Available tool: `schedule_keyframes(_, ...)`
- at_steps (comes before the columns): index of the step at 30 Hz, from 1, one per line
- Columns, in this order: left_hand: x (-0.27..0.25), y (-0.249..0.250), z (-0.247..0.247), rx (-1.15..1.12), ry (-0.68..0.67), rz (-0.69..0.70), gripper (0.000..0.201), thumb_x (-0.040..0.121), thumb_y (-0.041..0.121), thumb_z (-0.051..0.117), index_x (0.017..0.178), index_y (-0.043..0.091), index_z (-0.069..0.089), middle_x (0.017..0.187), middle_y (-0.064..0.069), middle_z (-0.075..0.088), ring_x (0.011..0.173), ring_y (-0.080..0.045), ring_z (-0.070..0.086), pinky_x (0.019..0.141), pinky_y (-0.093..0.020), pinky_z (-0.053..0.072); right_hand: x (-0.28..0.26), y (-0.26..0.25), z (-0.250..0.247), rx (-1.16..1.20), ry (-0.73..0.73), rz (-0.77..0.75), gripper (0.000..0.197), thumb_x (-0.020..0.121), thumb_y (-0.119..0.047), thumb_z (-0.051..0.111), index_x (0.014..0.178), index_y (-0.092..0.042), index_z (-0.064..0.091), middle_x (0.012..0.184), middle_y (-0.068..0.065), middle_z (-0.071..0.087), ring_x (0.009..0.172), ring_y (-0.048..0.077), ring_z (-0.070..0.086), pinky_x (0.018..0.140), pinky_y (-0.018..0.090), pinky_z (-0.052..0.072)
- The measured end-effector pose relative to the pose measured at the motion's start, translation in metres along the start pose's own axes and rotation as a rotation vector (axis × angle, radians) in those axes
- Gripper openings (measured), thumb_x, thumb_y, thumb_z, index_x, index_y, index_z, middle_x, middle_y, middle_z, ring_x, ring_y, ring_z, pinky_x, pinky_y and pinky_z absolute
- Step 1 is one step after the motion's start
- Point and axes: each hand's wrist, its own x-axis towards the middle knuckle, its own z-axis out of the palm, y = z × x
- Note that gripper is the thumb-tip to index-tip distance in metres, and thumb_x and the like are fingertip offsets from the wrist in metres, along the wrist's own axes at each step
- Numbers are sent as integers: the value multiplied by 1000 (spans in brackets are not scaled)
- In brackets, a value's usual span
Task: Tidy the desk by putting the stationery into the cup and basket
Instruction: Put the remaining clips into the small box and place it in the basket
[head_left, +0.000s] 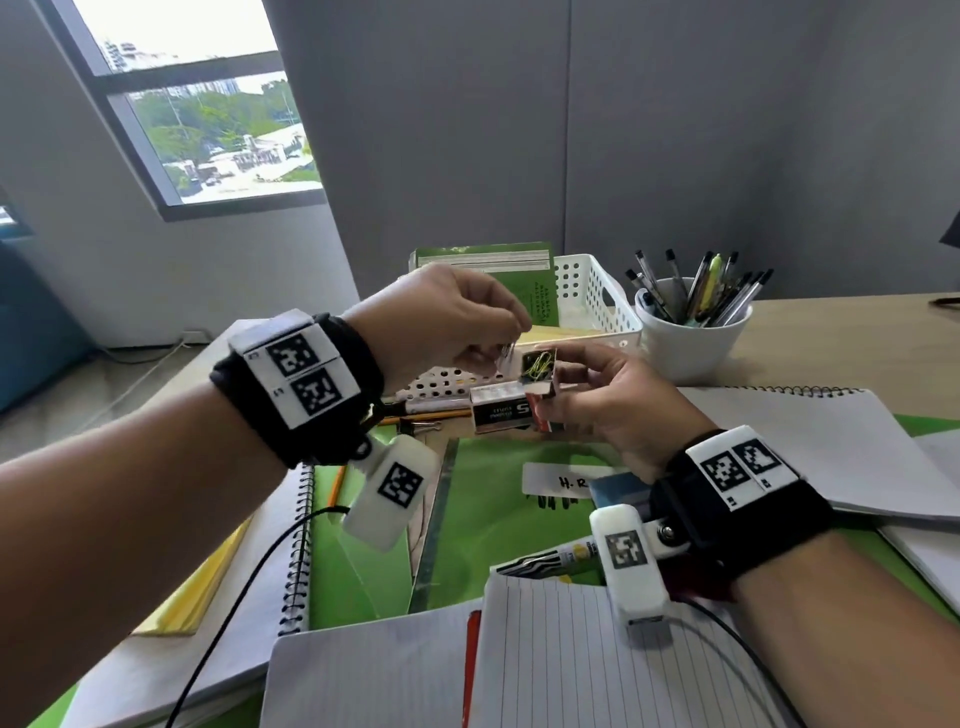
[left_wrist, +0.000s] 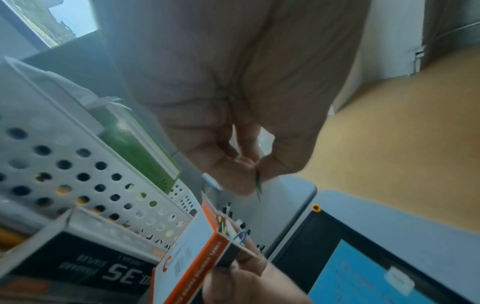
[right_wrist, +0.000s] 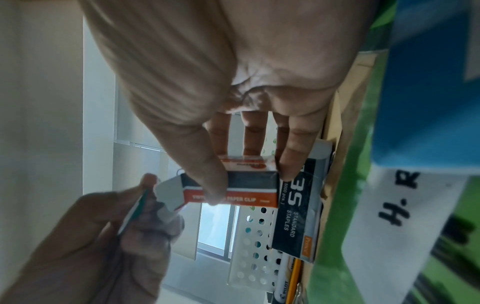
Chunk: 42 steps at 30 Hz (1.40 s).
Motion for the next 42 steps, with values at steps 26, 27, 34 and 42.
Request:
schedule_keyframes(26,31,-27,18,134,289,150,6,95,22,71,95,22,77,84,3,75,62,-5,59,66,-31,58,5,-8,-12,88,342,-209,49,81,14,65,120,-15,71,122,26,66,98,30,67,78,40,59)
schedule_keyframes(27,33,-30,23,231,213,124,6,95,24,71,93,22,76,85,5,74,65,-6,61,68,-28,59,5,-10,-13,113,401,-230,50,77,11,66,118,-17,73,117,26,66,97,31,65,76,39,59)
schedule_keyframes(34,57,-38,87,1087,-179,334,36,101,31,57,137,34,63,133,11,64,117,-13,60,102,-33,52,1,-19,-18,246,675,-290,55,59,0,61,108,-20,77,114,19,73,101,41,70,88,59,56)
schedule_keyframes(42,88,-28,134,1415,-285,375,46,102,47,47,139,24,57,136,1,60,130,-32,44,107,-49,41,-1,-22,-26,306,790,-306,54,59,0,57,106,-16,78,115,20,72,96,34,70,96,58,53)
